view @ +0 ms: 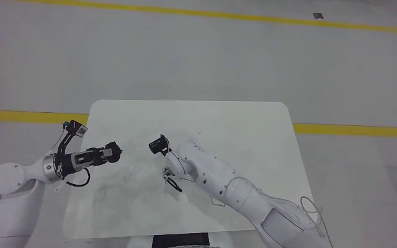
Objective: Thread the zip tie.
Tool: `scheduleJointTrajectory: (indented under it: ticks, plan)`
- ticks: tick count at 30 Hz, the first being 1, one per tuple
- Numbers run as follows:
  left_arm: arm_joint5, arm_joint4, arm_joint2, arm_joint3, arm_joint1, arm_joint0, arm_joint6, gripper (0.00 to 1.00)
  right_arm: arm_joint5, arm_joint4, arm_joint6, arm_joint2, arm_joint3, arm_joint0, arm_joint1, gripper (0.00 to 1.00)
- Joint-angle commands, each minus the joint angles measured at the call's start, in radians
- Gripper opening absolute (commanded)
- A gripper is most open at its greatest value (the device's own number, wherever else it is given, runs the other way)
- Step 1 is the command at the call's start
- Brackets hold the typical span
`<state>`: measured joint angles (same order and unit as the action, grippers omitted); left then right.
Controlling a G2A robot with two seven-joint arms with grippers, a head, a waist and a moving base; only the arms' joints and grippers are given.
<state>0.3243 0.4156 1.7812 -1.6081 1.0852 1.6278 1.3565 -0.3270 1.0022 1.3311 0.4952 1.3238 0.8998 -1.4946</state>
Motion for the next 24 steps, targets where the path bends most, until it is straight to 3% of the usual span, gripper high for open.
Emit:
scheduleJointTrajectory:
  ticks: [1, 7, 24]
  plan:
    - [0.000, 0.000, 0.000, 0.000, 0.000, 0.000, 0.000, 0.00, 0.002, 0.002, -0.010, -0.002, -0.017, 0.000, -0.005, 0.16]
    - [0.000, 0.000, 0.000, 0.000, 0.000, 0.000, 0.000, 0.00, 0.004, 0.009, -0.036, -0.009, -0.059, 0.000, -0.022, 0.22]
    - [0.000, 0.000, 0.000, 0.000, 0.000, 0.000, 0.000, 0.00, 0.016, 0.023, -0.058, -0.005, -0.143, 0.001, -0.058, 0.22]
